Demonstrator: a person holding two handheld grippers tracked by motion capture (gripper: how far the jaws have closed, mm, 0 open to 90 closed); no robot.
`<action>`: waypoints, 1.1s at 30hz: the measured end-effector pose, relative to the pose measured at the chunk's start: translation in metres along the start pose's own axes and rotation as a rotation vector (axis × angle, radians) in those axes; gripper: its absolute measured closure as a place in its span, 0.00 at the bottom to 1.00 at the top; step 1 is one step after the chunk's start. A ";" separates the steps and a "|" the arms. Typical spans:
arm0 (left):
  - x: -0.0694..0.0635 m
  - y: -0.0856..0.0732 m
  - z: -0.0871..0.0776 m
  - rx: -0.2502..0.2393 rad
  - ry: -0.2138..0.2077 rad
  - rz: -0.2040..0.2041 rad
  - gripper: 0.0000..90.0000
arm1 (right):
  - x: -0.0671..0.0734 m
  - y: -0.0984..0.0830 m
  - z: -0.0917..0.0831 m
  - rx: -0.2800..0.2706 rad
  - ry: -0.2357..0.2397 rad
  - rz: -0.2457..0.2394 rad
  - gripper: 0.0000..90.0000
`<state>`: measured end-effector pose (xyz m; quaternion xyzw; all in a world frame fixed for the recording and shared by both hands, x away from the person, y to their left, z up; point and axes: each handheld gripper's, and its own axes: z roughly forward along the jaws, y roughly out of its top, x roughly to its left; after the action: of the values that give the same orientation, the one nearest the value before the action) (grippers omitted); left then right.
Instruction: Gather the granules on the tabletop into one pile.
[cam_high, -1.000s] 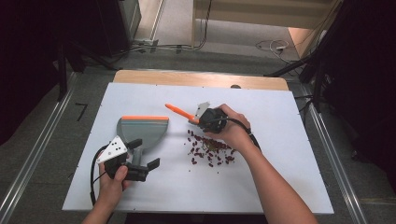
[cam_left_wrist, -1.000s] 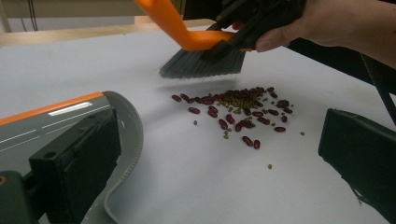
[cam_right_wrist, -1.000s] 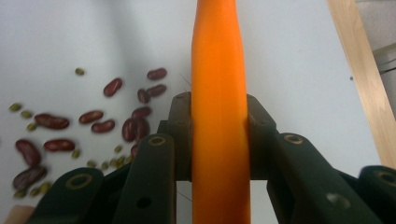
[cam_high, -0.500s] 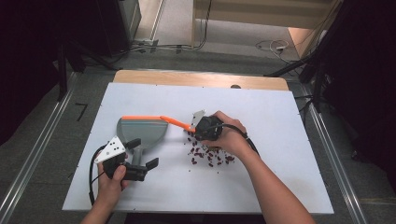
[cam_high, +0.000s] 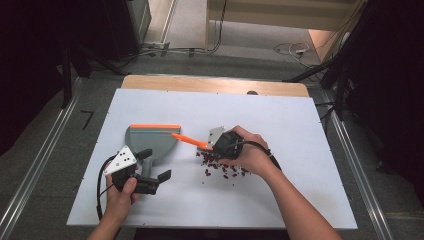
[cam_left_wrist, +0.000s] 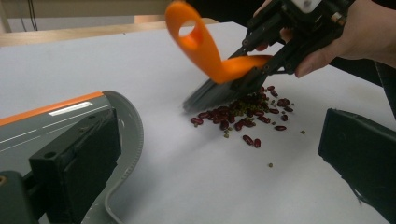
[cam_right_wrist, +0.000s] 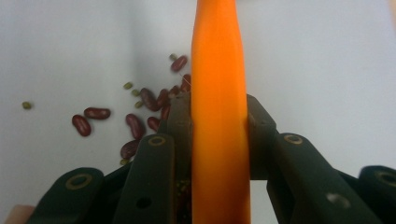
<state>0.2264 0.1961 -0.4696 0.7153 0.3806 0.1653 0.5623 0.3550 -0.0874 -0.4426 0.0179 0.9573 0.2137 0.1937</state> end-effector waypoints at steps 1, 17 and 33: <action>0.000 0.000 0.000 0.000 0.001 -0.001 0.00 | -0.001 0.000 -0.004 -0.014 -0.012 0.008 0.76; 0.003 0.001 -0.005 -0.023 0.015 -0.011 0.00 | 0.036 0.031 -0.034 -0.031 0.238 0.361 0.76; 0.002 0.001 -0.006 -0.036 0.018 0.001 0.00 | 0.027 0.002 0.000 0.014 0.421 0.410 0.76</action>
<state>0.2243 0.2011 -0.4673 0.7038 0.3822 0.1787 0.5715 0.3298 -0.0826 -0.4514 0.1675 0.9543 0.2410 -0.0563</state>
